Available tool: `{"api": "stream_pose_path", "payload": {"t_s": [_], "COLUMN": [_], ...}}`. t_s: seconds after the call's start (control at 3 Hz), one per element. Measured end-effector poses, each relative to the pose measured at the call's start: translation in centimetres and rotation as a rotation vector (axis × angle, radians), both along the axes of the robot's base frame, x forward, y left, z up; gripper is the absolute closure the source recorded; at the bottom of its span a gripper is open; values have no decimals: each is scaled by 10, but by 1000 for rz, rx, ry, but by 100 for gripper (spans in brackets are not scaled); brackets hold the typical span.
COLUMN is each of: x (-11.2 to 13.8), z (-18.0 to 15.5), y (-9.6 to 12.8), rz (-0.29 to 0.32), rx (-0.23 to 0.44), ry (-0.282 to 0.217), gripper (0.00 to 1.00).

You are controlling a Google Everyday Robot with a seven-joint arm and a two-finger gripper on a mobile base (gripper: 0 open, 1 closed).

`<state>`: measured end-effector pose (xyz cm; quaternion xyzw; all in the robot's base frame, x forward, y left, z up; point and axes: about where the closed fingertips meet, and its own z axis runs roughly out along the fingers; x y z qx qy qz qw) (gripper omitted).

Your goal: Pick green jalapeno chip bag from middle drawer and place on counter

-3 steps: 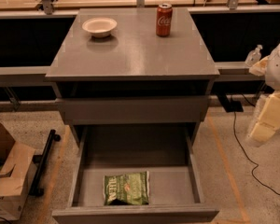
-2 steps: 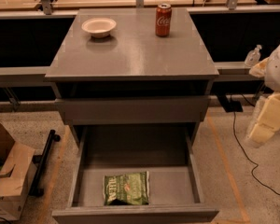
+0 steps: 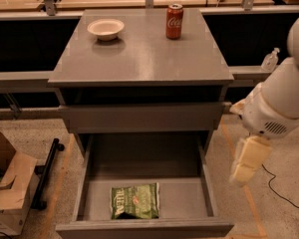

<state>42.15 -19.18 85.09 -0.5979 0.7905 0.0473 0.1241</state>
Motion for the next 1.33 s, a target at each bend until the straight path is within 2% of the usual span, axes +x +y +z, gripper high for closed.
{"api": "stream_pose_path", "payload": {"t_s": [0.33, 1.0, 1.33], "x": [-5, -7, 12], "z": [-70, -84, -105], "y": [29, 31, 62], "rz": [22, 6, 47], "rx": [39, 61, 60], "ry": [68, 74, 45], "gripper": [0, 0, 0]}}
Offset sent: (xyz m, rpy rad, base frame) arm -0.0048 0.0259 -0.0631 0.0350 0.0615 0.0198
